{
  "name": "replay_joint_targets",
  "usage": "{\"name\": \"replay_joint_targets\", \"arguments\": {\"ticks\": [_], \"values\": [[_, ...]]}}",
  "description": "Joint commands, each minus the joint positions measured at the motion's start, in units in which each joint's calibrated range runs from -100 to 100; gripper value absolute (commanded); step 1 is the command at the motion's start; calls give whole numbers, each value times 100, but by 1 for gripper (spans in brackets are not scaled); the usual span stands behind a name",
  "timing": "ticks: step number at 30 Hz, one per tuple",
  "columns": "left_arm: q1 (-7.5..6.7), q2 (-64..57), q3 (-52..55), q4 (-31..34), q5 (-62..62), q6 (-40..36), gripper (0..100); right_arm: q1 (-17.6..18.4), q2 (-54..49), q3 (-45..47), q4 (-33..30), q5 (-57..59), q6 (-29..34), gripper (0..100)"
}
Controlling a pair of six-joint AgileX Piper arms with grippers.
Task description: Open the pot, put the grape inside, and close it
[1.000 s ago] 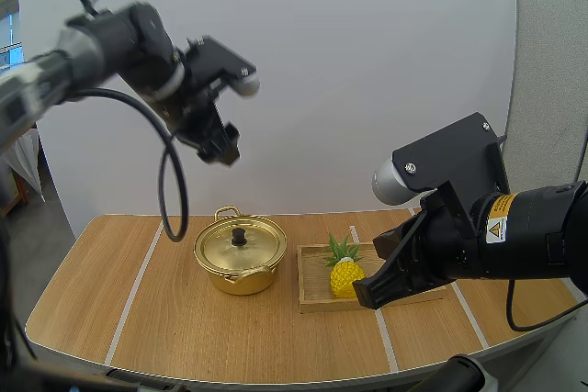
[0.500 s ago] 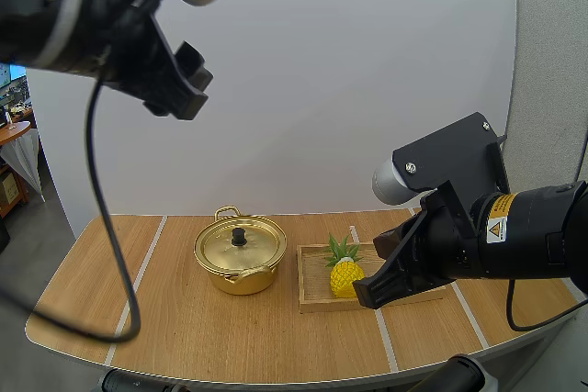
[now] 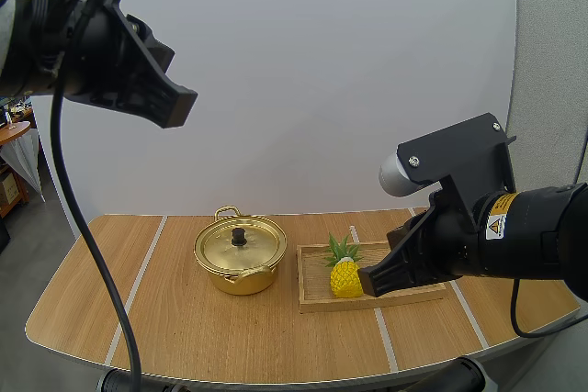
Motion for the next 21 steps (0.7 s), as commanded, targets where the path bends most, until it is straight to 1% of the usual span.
{"name": "replay_joint_targets", "arguments": {"ticks": [1,4,6,8,13,16,21], "values": [[-13,-399,682,-478,55,-90,0,-285,-246,21,-32,-217,17,0],[-13,-729,1264,-503,-81,-90,0,-359,-501,21,-32,-508,17,0],[-13,-934,1658,-482,-693,-261,0,-386,-674,21,-32,-700,37,0],[-13,-1074,2034,-482,-1057,-525,0,-401,-852,21,-32,-985,51,0],[-13,-1270,2681,-470,-1690,-1014,0,-464,-1054,21,-32,-1879,290,0],[4,-1476,2956,-299,-2148,-1448,0,-554,-1054,5,-32,-2172,390,0],[4,-1917,3050,148,-2498,-2054,0,-730,-1054,5,-32,-2780,427,0]]}}
